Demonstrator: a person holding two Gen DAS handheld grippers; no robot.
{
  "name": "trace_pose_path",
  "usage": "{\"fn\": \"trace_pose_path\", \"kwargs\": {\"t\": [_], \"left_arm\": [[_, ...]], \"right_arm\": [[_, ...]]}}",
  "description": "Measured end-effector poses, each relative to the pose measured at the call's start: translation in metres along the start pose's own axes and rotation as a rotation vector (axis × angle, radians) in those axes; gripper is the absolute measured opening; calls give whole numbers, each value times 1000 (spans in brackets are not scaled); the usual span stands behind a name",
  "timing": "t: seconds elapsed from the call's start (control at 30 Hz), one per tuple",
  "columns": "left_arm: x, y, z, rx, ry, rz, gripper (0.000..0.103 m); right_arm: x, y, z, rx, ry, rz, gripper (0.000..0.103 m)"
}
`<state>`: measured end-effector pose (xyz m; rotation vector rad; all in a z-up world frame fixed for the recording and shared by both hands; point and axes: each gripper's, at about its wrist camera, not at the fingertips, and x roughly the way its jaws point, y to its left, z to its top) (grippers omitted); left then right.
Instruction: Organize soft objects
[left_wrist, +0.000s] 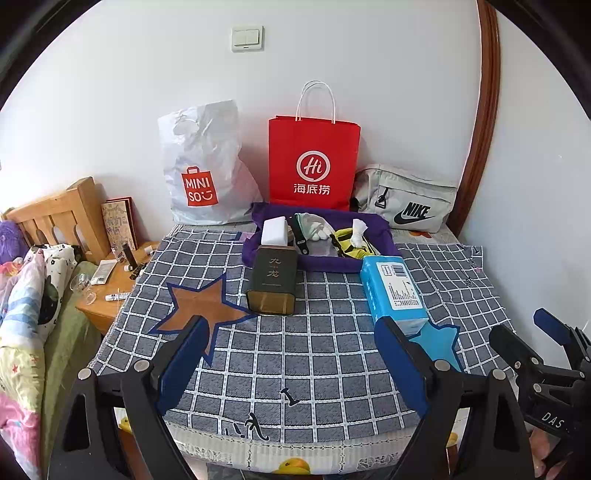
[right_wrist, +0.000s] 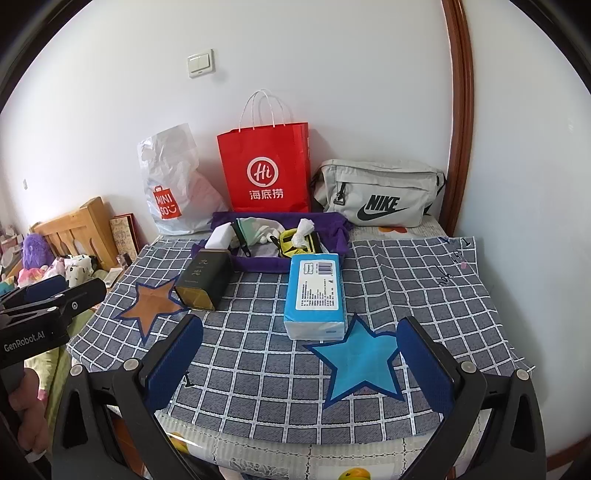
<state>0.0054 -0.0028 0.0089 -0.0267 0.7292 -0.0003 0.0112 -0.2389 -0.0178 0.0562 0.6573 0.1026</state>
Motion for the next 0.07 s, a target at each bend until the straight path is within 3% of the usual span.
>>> {"fn": "trace_pose_path", "kwargs": {"t": [0.07], "left_arm": [[1, -1, 1, 4, 1, 2, 91]], "right_arm": [[1, 0, 0, -4, 1, 2, 103]]}}
